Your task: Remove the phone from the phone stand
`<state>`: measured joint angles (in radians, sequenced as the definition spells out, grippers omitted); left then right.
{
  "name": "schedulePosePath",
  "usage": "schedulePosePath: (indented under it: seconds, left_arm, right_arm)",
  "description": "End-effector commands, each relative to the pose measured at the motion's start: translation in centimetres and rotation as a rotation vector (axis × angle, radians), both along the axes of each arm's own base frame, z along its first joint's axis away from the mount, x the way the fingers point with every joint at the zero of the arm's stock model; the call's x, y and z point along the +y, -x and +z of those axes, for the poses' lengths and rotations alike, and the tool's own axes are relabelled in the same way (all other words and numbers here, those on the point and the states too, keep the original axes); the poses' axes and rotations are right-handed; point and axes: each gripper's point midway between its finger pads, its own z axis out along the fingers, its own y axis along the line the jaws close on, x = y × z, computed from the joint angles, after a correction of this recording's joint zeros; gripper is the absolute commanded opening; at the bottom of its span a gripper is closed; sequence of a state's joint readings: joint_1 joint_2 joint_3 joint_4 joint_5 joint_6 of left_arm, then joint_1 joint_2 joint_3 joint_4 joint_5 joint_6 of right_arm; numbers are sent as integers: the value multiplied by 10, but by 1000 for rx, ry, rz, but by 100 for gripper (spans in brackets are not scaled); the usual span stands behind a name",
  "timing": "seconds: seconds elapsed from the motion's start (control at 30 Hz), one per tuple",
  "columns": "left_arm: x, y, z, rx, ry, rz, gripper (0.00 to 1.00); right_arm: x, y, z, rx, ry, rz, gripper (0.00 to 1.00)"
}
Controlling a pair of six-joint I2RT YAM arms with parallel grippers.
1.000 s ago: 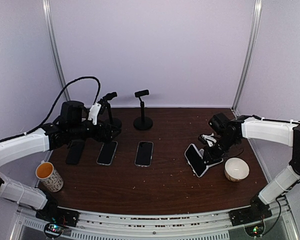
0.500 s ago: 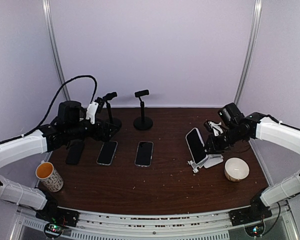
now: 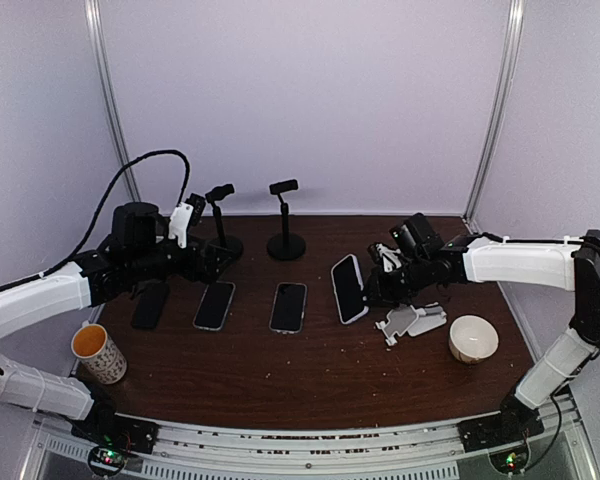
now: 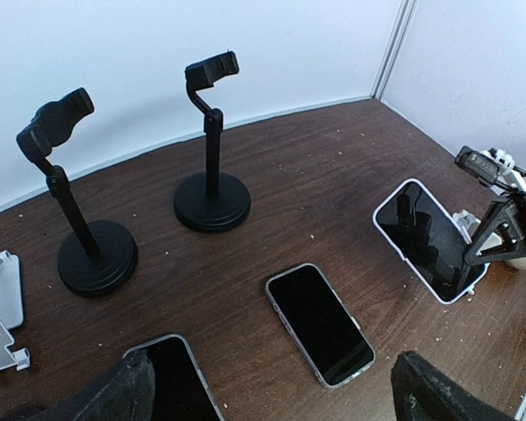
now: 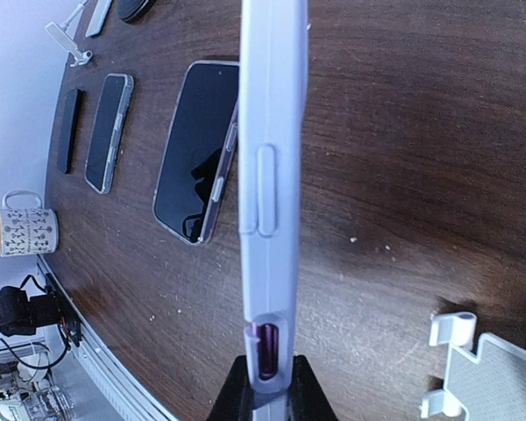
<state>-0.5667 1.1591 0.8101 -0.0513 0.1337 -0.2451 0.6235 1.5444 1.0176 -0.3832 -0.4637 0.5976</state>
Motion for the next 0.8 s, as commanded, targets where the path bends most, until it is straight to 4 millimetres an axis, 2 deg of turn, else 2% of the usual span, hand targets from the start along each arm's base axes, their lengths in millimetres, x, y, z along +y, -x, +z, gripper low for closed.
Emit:
schedulePosePath:
  seconds: [0.0,0.17,0.43,0.77]
  left_arm:
    - [0,-1,12,-44,36,11,98]
    - [2,-1,10,-42,29,18,98]
    - [4,1,8,-44,25,24,98]
    - [2,-1,9,-45,24,23,98]
  right_arm:
    - [30,-37,30,-117,-120,-61,0]
    - [36,-46,13,-93,-128,-90,0]
    - [36,-42,-14,-37,-101,-84,4]
    - [16,-30,-32,-4,-66,-116,9]
